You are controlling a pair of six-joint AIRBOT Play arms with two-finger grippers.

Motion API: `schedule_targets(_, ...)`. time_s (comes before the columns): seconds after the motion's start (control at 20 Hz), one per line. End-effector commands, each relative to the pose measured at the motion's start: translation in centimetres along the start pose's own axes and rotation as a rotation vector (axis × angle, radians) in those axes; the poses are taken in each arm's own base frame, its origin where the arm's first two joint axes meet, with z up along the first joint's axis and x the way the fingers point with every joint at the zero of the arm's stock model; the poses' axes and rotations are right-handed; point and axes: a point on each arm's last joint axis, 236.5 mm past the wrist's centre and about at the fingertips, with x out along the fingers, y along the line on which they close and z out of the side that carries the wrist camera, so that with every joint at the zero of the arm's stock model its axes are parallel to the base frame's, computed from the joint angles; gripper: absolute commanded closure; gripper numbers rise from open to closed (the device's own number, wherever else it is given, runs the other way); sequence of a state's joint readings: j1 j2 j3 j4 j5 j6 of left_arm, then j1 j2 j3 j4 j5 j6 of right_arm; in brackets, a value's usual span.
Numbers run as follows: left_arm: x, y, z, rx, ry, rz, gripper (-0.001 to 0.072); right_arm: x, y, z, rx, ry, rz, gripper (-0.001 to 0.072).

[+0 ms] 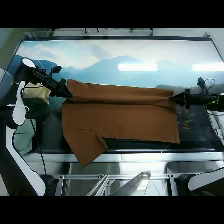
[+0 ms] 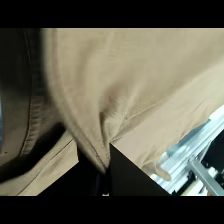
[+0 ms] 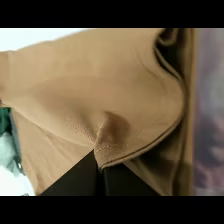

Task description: Fold the shirts.

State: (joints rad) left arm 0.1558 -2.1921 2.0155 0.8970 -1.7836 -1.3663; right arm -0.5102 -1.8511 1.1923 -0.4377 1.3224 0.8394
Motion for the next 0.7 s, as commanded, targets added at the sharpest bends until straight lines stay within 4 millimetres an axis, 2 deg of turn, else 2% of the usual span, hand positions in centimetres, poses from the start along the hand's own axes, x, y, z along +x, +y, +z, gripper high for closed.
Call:
schedule_targets(0.0,1.1,-0.3,-0.8,-0.016,0.059,0.016,0.0635,-0.2,-1.3,-1.3,0.041,0.054,-0.055,0.0530)
schedule_targets(0.05,1.1,-0.4,-1.2,-0.037,0.075,0.013,0.0367,-0.4,-1.1,-1.6,0.048,0.072,-0.049,0.0527)
schedule_targets(0.1,1.0,-0.4,-1.7,-0.069,0.095,0.010,0.0131,-0.9,-0.6,-1.8,0.050,0.086,-0.033,0.0523)
schedule_targets(0.15,0.5,-0.3,-1.9,-0.109,0.093,0.009,0.0000,-1.7,0.0,-1.8,0.053,0.092,-0.016,0.0445)
schedule_targets(0.2,-0.4,-0.4,-2.0,-0.121,0.074,0.009,-0.0002,-2.7,0.9,-1.8,0.049,0.096,0.002,0.0421)
schedule_targets(0.3,-3.2,-1.0,-2.2,-0.110,0.009,0.018,-0.0002,-5.5,2.4,-1.6,0.024,0.077,0.011,0.0420)
schedule_targets(0.4,-7.3,-1.8,-2.8,-0.088,-0.087,0.035,-0.0001,-8.3,1.5,-2.6,0.027,0.082,-0.097,0.0415)
schedule_targets(0.5,-9.8,-2.5,-4.8,-0.097,-0.136,0.037,-0.0001,-10.4,-0.1,-5.6,0.059,0.122,-0.235,0.0414)
schedule_targets(0.6,-9.8,-2.6,-8.0,-0.129,-0.131,0.013,0.0000,-10.8,-1.5,-9.0,0.091,0.130,-0.329,0.0391)
schedule_targets(0.65,-9.1,-2.2,-9.6,-0.136,-0.126,-0.002,0.0000,-10.8,-2.6,-11.0,0.131,0.142,-0.381,0.0249)
